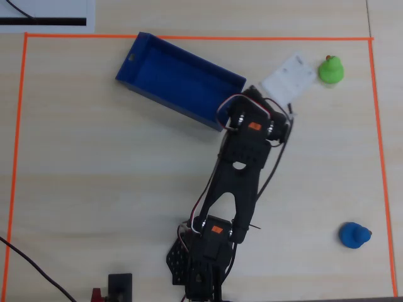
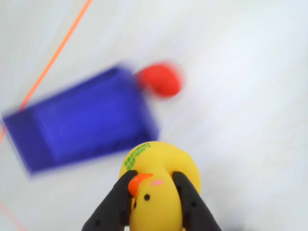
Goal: Grasp yellow duck and put it into box.
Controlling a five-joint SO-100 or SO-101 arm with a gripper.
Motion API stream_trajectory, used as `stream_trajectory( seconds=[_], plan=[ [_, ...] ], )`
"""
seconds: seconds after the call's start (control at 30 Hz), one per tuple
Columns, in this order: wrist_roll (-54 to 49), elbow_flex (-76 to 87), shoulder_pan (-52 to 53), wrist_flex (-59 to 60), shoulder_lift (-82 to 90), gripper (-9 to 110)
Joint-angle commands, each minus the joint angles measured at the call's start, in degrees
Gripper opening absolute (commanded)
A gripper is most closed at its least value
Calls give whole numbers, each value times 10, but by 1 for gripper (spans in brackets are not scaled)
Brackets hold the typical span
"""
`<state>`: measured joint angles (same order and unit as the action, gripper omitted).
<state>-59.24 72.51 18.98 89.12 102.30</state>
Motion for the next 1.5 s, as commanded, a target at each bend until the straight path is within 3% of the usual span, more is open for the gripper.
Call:
stream_trajectory(
  seconds=[0.0, 0.2, 0.53, 0.67, 0.8, 0.9, 1.2, 1.47],
  plan=[
    [5, -31, -145, 10, 18, 0],
    [4, -68, -200, -21, -54, 0],
    [7, -207, -200, -139, -232, 0],
    [7, -191, -184, -222, -252, 1],
    [-33, -122, -169, -327, -251, 13],
    [-59, -91, -162, -352, -244, 11],
    [-63, -84, -146, -326, -239, 11],
    [-74, -77, -128, -241, -212, 21]
  ],
)
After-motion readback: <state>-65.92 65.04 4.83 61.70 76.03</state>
